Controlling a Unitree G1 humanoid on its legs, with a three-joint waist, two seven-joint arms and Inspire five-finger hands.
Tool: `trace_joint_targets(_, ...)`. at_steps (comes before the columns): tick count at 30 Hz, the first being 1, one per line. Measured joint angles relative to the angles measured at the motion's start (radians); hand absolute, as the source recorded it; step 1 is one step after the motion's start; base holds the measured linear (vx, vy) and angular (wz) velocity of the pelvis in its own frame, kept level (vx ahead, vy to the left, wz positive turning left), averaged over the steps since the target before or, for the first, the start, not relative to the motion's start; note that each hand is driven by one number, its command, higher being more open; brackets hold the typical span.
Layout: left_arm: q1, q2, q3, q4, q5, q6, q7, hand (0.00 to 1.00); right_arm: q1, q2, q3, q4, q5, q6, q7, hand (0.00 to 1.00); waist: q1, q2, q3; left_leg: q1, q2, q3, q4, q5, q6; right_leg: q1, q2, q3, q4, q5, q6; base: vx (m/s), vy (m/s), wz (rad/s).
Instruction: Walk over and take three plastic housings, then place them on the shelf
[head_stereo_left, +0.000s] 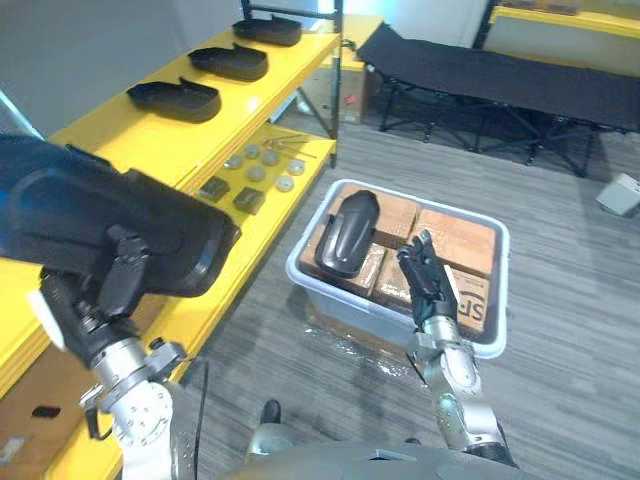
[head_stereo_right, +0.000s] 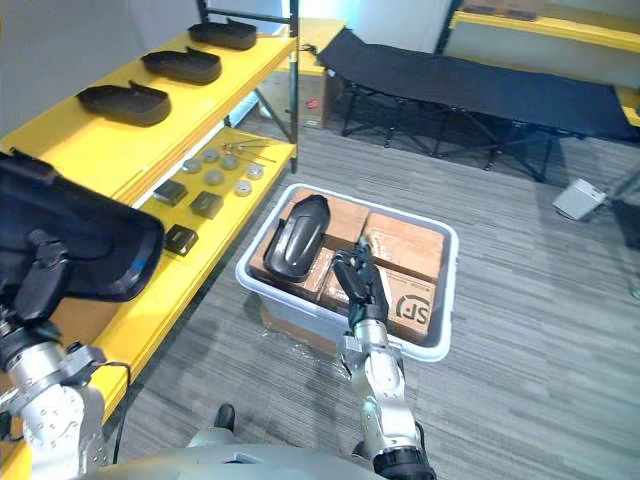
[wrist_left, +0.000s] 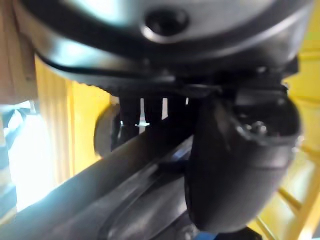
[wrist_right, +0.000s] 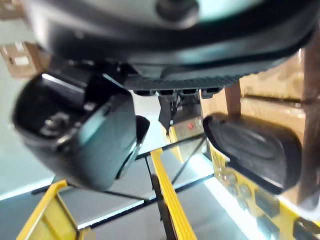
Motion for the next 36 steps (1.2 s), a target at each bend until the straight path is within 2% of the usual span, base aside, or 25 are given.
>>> trace_joint_targets(6,0.042,-0.016,-0.004,0.001,-0.002,-0.005,-0.035,0.0,-0.017,-0.002,0.008,0.005,0.001,0.007,0.028,1.0,0.011,-0.015,-0.007,-0.003,-0.006,-0.021,0.001,0.014,0.004,0.031,-0.002,-0.04,0.005,-0.003,0.001,0.02,0.003,0.18)
trace_joint_targets(7,0.041,-0.017,-0.01,0.001,-0.002,-0.005,-0.051,0.0,-0.016,-0.002,0.006,0.005,0.0,0.011,0.028,1.0,0.007,-0.015,-0.007,-0.011,-0.01,-0.021,0.001,0.022,0.009,0.04,-0.005,-0.058,0.006,-0.007,0.004,-0.02,-0.001,0.72)
trace_joint_targets(8,0.035,-0.015,-0.029,0.001,-0.001,-0.005,-0.086,0.0,-0.003,-0.001,-0.01,0.004,0.0,0.012,0.028,1.0,-0.012,-0.018,-0.006,-0.037,-0.026,-0.02,0.006,0.038,0.033,0.06,-0.016,-0.112,0.006,-0.019,0.011,-0.04,0.005,0.91)
trace_joint_targets(9,0.031,-0.014,-0.043,0.001,0.001,-0.005,-0.104,0.0,0.005,-0.002,-0.022,0.005,0.0,0.013,0.028,1.0,-0.015,-0.018,-0.006,-0.048,-0.033,-0.017,0.006,0.046,0.044,0.07,-0.021,-0.139,0.006,-0.023,0.012,-0.05,0.028,1.31)
trace_joint_targets(10,0.025,-0.014,-0.06,0.001,0.001,-0.009,-0.141,0.0,0.019,-0.007,-0.045,0.006,-0.001,0.016,0.024,1.0,-0.021,-0.017,-0.005,-0.07,-0.034,0.025,0.015,0.06,0.068,0.088,-0.027,-0.185,0.008,-0.029,0.018,-0.02,0.06,1.22)
trace_joint_targets(11,0.028,-0.014,-0.066,0.001,-0.001,-0.012,-0.169,0.0,0.028,-0.019,-0.059,0.007,-0.006,0.016,0.021,1.0,-0.022,-0.01,0.003,-0.074,-0.032,0.049,0.016,0.074,0.071,0.1,-0.038,-0.216,0.032,-0.039,0.032,-0.01,0.073,1.03)
trace_joint_targets(12,0.034,-0.014,-0.066,0.001,-0.002,-0.014,-0.175,0.0,0.032,-0.023,-0.061,0.009,-0.019,0.016,0.021,1.0,-0.017,-0.008,0.006,-0.072,-0.035,0.048,0.014,0.081,0.06,0.102,-0.043,-0.22,0.043,-0.044,0.033,0.0,0.088,0.54)
trace_joint_targets(13,0.042,-0.013,-0.062,0.001,-0.002,-0.019,-0.176,0.0,0.032,-0.028,-0.063,0.013,-0.044,0.016,0.023,1.0,0.0,-0.01,0.01,-0.07,-0.041,0.047,0.013,0.082,0.059,0.1,-0.053,-0.219,0.057,-0.052,0.038,0.0,0.076,0.17)
trace_joint_targets(15,0.042,-0.013,-0.044,0.002,-0.003,-0.019,-0.17,0.0,0.025,-0.028,-0.052,0.013,-0.047,0.016,0.033,1.0,0.009,-0.01,0.018,-0.07,-0.047,0.047,0.01,0.08,0.065,0.098,-0.063,-0.219,0.07,-0.066,0.035,-0.02,0.051,0.08)
trace_joint_targets(16,0.042,-0.013,-0.036,0.004,-0.003,-0.019,-0.17,0.0,0.022,-0.028,-0.047,0.013,-0.038,0.016,0.044,1.0,0.009,-0.01,0.018,-0.07,-0.05,0.047,0.007,0.082,0.067,0.094,-0.067,-0.217,0.08,-0.072,0.036,-0.03,0.022,0.11)
trace_joint_targets(18,0.039,-0.001,-0.037,0.004,-0.002,-0.022,-0.176,0.0,0.022,-0.028,-0.047,0.013,-0.038,0.011,0.063,1.0,-0.003,-0.009,0.028,-0.069,-0.053,0.035,0.0,0.088,0.073,0.064,-0.071,-0.139,0.155,-0.137,0.035,-0.03,0.002,0.2)
trace_joint_targets(21,0.031,0.028,-0.085,0.006,0.004,-0.022,-0.198,0.0,0.037,-0.032,-0.049,0.013,-0.038,-0.003,0.068,1.0,-0.018,-0.011,0.044,-0.07,-0.059,-0.007,-0.003,0.104,0.063,0.044,-0.072,-0.089,0.247,-0.208,0.03,-0.05,-0.056,0.36)
trace_joint_targets(29,0.029,0.032,-0.116,0.007,0.047,-0.022,-0.194,0.0,0.04,-0.064,-0.046,0.009,-0.038,-0.008,0.165,1.0,-0.025,0.022,0.067,-0.072,-0.066,-0.03,-0.003,0.118,0.071,0.025,-0.09,-0.093,0.33,-0.271,0.031,-0.05,-0.039,0.12)
trace_joint_targets(34,0.037,0.034,-0.099,0.007,0.048,-0.023,-0.193,0.0,0.039,-0.066,-0.027,-0.026,-0.015,-0.016,0.19,1.0,0.003,0.013,0.073,-0.077,-0.088,-0.034,0.009,0.096,0.076,0.036,-0.109,-0.102,0.327,-0.281,0.039,0.0,-0.005,0.11)
trace_joint_targets(36,0.04,0.034,-0.065,0.002,0.048,-0.026,-0.199,0.0,0.033,-0.045,-0.017,-0.04,0.005,-0.032,0.198,1.0,0.009,-0.009,0.08,-0.109,-0.119,-0.058,0.063,0.064,0.078,0.053,-0.128,-0.118,0.322,-0.288,0.047,0.07,0.034,0.35)
